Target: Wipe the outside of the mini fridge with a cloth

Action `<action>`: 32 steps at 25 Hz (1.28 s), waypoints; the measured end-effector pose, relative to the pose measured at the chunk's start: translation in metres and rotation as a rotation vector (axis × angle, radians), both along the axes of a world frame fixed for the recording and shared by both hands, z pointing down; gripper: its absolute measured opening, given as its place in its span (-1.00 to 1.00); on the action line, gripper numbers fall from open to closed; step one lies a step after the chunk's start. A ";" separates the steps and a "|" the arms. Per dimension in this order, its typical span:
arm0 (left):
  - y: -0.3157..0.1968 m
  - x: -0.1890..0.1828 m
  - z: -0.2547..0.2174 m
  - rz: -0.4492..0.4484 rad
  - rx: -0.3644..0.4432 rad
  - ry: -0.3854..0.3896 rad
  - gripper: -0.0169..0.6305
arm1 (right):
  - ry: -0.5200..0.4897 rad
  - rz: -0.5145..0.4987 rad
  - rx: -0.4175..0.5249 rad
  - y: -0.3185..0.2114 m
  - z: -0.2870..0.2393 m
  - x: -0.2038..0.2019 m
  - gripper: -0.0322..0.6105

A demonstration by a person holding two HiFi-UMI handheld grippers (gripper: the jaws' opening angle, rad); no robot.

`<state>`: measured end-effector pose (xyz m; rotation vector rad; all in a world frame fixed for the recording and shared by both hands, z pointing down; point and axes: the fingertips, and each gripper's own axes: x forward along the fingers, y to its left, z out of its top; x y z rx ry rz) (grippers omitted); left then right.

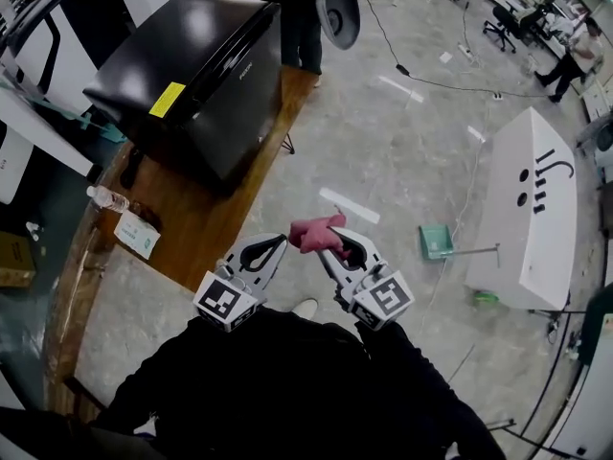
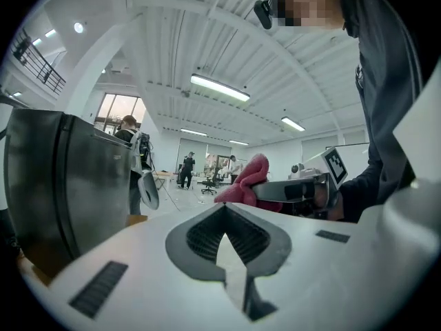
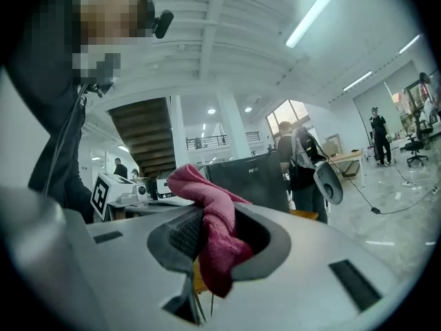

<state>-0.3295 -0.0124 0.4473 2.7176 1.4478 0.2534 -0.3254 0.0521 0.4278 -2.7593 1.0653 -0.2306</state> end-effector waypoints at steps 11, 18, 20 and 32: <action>0.097 0.023 -0.037 0.076 0.000 0.037 -0.93 | 0.049 0.090 0.042 0.106 -0.036 0.012 -0.61; 0.149 0.095 -0.045 0.115 -0.052 0.040 -0.93 | 0.074 0.111 0.027 0.152 -0.049 0.083 -0.61; 0.159 0.123 -0.044 0.119 -0.065 0.043 -0.93 | 0.072 0.114 0.030 0.161 -0.049 0.112 -0.61; 0.202 0.315 -0.048 0.099 -0.116 0.063 -0.93 | 0.050 0.053 -0.057 0.192 -0.044 0.301 -0.61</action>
